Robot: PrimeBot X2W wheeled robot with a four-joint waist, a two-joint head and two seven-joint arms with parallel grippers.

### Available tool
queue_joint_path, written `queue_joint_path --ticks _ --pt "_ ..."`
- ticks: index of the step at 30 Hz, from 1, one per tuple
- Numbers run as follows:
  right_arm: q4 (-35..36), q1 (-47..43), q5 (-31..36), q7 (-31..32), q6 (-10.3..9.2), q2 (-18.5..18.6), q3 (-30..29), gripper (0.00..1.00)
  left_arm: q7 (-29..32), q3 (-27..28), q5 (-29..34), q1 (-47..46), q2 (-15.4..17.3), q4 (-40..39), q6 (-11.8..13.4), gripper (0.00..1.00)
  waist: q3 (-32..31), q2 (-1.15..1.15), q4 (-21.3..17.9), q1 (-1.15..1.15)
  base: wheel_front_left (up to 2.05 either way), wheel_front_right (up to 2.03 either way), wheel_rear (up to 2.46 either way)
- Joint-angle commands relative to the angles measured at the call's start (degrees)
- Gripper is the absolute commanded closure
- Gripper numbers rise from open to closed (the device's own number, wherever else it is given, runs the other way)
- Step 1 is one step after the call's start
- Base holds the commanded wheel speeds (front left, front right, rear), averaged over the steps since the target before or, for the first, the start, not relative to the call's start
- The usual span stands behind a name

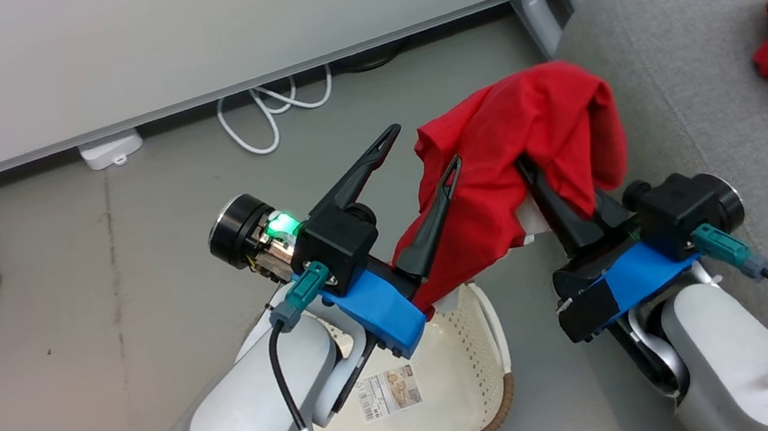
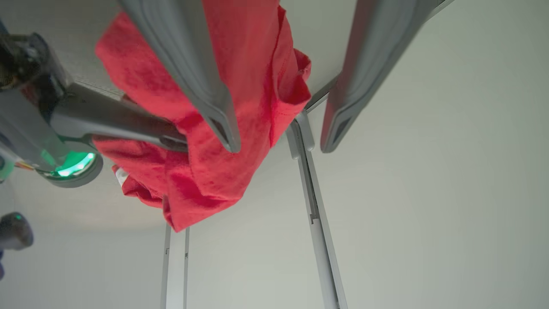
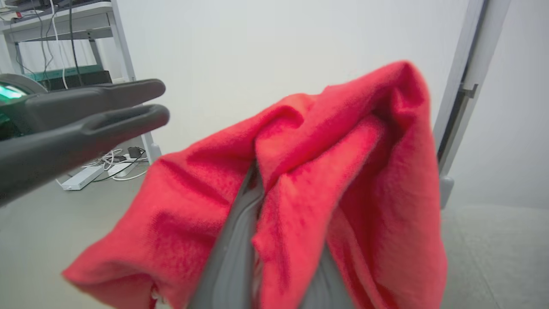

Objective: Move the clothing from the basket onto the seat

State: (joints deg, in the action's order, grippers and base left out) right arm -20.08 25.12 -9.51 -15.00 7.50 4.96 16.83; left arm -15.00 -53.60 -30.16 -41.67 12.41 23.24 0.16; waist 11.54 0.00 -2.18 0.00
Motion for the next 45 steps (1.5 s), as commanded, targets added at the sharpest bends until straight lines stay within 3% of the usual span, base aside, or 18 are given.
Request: queue_joint_path --ticks 1,12,23,37,45 --pt "0.7 -0.91 0.4 -0.28 -0.01 0.02 -0.74 1.0 -0.23 0.1 0.31 0.61 0.34 -0.23 0.15 0.0 0.89 0.0 -2.45 0.0 0.0 0.0 0.0" --pt "5.41 -5.97 1.48 -0.3 -0.01 -0.59 -6.94 1.0 -0.25 -0.77 1.52 1.46 0.43 -1.12 -0.19 0.0 1.98 0.0 -11.2 0.0 0.0 0.0 0.0" --pt "9.72 -11.62 1.99 -0.3 -0.01 -1.43 -11.19 1.0 -0.21 -1.67 2.06 1.21 0.35 -0.7 -0.31 0.0 3.22 0.0 -16.95 0.0 0.0 0.0 0.0" --pt "11.53 -11.66 1.58 -0.3 -0.01 -2.08 -12.49 1.0 -0.21 -1.73 1.9 0.18 0.63 -0.82 -0.29 0.0 4.04 0.0 -17.59 0.0 0.0 0.0 0.0" --pt "13.82 -2.86 2.25 -0.3 -0.01 -2.11 -14.83 1.0 0.34 -1.26 2.61 -1.95 1.67 -2.42 0.48 0.0 8.23 0.0 -16.78 0.0 0.0 0.0 0.0"
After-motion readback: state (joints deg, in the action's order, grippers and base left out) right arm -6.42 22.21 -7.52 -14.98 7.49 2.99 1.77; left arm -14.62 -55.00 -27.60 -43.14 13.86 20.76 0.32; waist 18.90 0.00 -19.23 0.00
